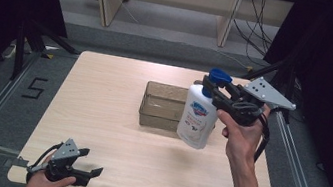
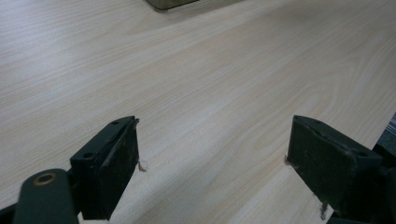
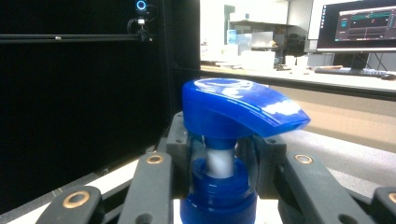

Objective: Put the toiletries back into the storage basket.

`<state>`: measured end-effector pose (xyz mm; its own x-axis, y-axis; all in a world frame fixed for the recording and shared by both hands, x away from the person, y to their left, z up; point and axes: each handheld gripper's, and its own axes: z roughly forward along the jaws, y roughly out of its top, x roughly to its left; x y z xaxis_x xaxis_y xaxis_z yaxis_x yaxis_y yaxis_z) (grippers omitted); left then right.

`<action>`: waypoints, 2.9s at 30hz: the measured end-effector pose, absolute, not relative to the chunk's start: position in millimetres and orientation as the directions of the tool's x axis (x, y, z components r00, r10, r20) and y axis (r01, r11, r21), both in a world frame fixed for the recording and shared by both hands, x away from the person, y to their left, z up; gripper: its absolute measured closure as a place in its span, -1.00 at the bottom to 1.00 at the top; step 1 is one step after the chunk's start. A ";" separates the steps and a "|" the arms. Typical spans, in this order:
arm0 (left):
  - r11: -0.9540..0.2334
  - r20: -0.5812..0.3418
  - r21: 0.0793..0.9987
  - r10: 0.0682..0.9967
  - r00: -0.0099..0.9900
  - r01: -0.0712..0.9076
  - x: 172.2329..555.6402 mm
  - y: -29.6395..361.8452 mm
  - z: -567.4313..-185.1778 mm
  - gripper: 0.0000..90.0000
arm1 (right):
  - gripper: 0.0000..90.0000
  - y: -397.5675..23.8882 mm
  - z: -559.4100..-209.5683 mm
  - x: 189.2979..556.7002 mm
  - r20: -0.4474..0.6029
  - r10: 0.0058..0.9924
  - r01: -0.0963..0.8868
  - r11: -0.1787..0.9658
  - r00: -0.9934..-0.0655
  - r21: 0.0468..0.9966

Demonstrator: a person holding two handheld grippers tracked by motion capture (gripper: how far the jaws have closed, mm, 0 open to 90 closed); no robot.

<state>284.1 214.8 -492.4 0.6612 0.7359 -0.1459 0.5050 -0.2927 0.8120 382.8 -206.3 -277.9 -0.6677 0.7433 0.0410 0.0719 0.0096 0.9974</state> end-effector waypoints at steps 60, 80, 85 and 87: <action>-0.281 -0.160 0.814 0.733 0.661 0.509 282.8 216.2 -490.3 -0.64 | 0.47 -226.2 -287.3 477.0 0.082 0.853 0.123 -0.021 -0.516 0.992; -0.284 -0.159 0.813 0.732 0.663 0.508 282.8 216.0 -490.2 -0.64 | 0.47 -232.2 -305.4 488.2 0.123 0.858 0.149 -0.055 -0.499 0.987; -0.284 -0.162 0.813 0.729 0.665 0.509 282.7 215.7 -490.4 -0.64 | 0.47 -232.6 -311.1 490.0 0.130 0.861 0.164 -0.055 -0.491 0.985; -0.283 -0.162 0.813 0.729 0.665 0.509 282.6 215.7 -490.5 -0.64 | 0.47 -233.1 -312.3 490.9 0.121 0.861 0.158 -0.048 -0.493 0.986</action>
